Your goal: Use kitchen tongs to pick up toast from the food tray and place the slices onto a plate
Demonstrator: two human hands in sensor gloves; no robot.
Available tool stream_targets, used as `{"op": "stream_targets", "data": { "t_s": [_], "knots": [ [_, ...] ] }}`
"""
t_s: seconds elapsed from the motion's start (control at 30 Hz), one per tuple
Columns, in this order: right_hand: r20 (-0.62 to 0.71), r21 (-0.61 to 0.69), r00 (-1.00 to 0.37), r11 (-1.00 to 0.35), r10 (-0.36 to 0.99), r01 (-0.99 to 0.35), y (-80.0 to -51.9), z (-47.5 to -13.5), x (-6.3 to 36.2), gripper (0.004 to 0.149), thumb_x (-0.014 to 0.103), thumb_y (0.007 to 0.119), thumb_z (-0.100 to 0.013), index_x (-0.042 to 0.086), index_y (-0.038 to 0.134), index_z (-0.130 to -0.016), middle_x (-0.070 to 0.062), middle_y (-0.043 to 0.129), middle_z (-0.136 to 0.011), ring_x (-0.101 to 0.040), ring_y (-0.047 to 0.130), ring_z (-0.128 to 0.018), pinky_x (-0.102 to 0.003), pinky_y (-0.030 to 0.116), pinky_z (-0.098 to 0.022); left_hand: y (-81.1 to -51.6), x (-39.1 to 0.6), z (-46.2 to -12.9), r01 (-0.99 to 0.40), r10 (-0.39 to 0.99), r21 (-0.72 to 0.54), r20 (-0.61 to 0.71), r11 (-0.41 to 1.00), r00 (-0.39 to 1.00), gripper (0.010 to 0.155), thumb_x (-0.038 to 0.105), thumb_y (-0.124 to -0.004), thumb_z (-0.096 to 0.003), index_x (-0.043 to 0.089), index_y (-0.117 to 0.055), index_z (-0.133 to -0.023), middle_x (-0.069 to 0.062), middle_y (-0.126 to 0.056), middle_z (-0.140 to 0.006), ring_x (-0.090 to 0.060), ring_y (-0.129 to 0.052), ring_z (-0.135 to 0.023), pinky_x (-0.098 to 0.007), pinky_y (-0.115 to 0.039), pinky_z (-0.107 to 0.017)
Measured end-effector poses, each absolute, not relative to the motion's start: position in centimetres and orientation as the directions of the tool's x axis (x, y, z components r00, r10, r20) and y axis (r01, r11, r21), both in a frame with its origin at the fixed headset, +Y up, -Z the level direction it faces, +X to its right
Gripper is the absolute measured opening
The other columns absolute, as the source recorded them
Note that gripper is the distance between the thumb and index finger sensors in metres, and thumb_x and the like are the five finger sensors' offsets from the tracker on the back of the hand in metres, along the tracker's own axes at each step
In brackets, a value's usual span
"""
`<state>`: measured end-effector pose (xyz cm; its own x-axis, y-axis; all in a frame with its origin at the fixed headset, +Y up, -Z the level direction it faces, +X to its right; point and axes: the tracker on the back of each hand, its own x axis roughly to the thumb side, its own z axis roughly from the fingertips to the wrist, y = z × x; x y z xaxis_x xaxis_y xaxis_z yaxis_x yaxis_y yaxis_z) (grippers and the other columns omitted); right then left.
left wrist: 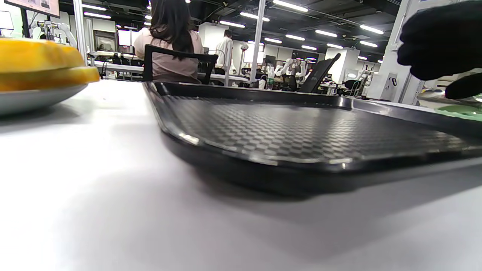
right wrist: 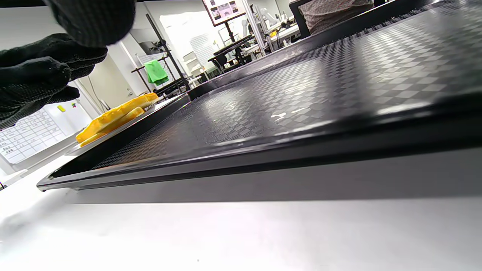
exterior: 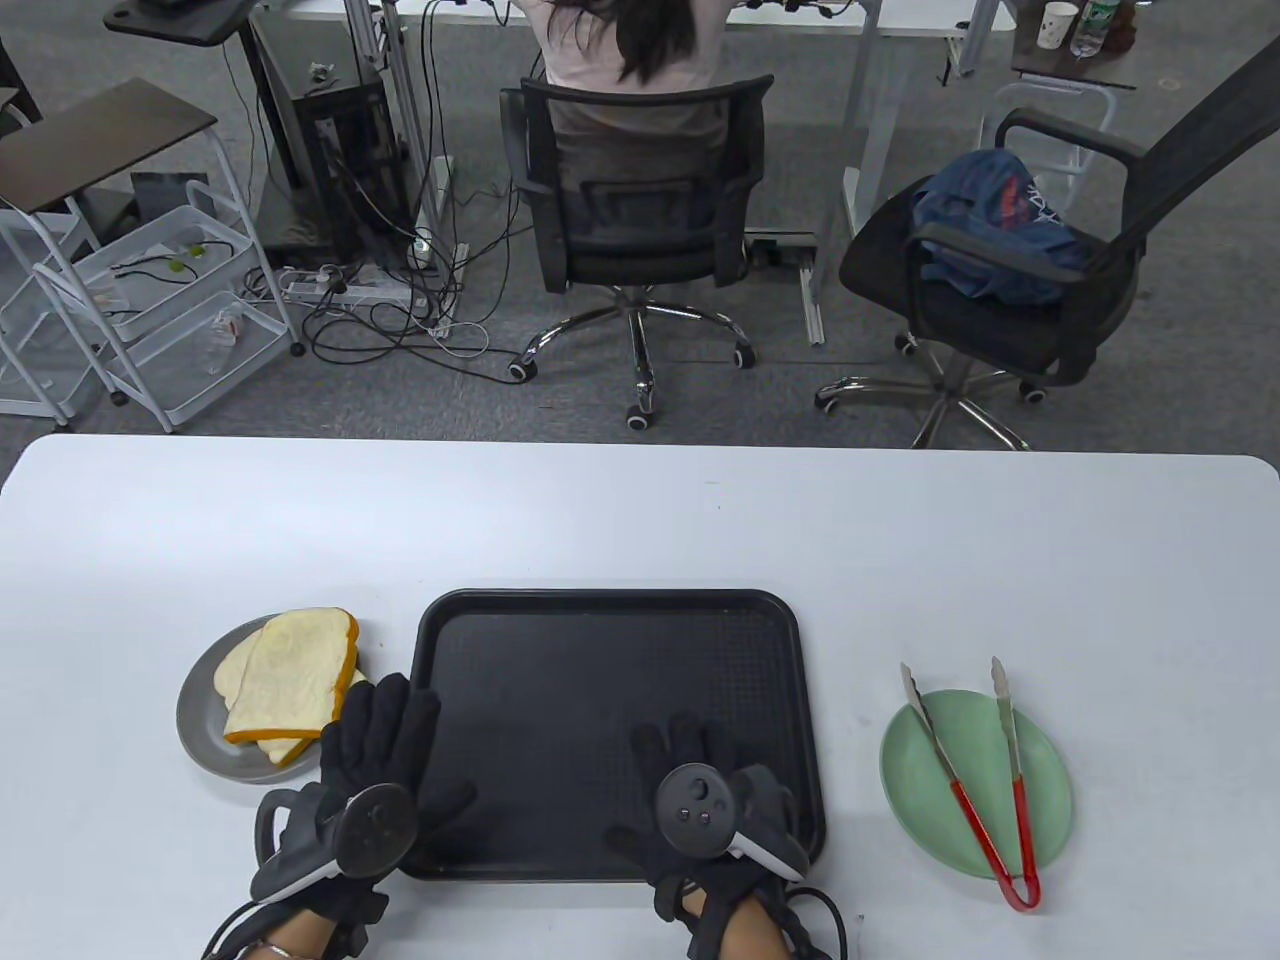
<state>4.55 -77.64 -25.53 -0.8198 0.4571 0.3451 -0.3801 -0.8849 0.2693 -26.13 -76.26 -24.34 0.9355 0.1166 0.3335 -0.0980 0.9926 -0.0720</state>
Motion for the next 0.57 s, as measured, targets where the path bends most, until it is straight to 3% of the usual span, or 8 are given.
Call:
{"op": "stream_targets", "data": {
  "t_s": [0.57],
  "knots": [
    [0.348,0.288,-0.813,-0.878,0.467,-0.382,-77.65,-25.54,4.59,0.093,0.055,0.074,-0.043,0.013,0.017,-0.103,-0.035,0.011,-0.105,-0.067,0.012,-0.085,-0.082,0.032,-0.051,-76.24,-26.07,-24.35,-0.100,0.124,-0.086,0.342,0.991,0.931,0.093,0.066,-0.047,-0.0685,0.004,-0.010,-0.127,-0.034,-0.003,-0.127,-0.065,-0.010,-0.110,-0.077,-0.033,-0.080]
  ]
}}
